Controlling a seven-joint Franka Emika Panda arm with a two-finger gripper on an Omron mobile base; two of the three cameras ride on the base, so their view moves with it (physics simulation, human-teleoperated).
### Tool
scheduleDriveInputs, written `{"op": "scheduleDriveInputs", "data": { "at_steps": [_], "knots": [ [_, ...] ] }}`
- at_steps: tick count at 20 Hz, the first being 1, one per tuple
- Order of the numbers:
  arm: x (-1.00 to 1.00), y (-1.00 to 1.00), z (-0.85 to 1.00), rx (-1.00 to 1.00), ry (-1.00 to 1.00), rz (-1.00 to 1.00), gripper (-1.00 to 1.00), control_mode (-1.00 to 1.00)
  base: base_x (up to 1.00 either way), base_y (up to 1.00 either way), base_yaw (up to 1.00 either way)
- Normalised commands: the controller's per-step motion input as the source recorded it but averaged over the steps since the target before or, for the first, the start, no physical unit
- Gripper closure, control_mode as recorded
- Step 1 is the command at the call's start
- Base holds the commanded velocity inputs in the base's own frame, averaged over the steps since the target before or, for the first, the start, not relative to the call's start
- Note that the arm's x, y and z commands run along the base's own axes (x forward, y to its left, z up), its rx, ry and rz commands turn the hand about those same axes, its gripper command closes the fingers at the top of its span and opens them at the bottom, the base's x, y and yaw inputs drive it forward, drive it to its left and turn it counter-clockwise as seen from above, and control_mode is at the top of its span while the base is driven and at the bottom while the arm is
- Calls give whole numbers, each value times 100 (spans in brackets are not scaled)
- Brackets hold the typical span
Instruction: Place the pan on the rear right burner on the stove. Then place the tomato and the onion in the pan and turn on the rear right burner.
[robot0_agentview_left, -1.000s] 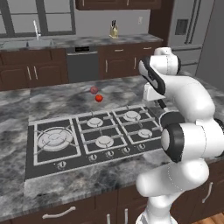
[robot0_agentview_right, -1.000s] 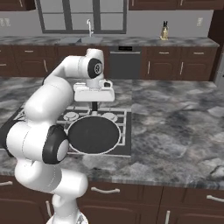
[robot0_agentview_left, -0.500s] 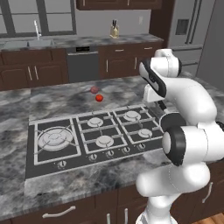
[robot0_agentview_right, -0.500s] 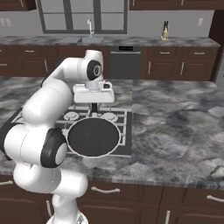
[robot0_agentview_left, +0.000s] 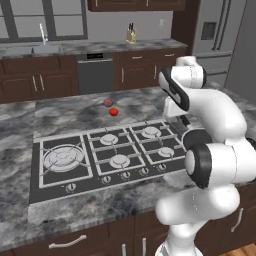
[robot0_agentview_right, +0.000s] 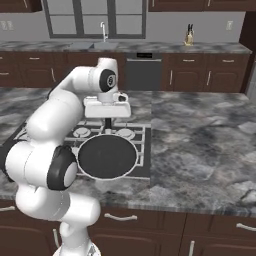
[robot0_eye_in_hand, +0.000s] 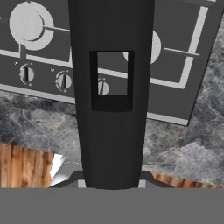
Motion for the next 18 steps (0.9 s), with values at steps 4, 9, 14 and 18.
{"op": "scheduleDriveInputs", "data": {
  "at_steps": [4, 9, 14, 18],
  "knots": [
    [70, 3, 10, -6, 21, 1, 100, -100, 0, 0, 0],
    [54, 0, 13, -3, 6, 8, 100, -100, 0, 0, 0],
    [49, -30, 0, 5, -4, 35, 100, -100, 0, 0, 0],
    [56, -36, 0, 23, -6, 27, 100, -100, 0, 0, 0]
  ]
}}
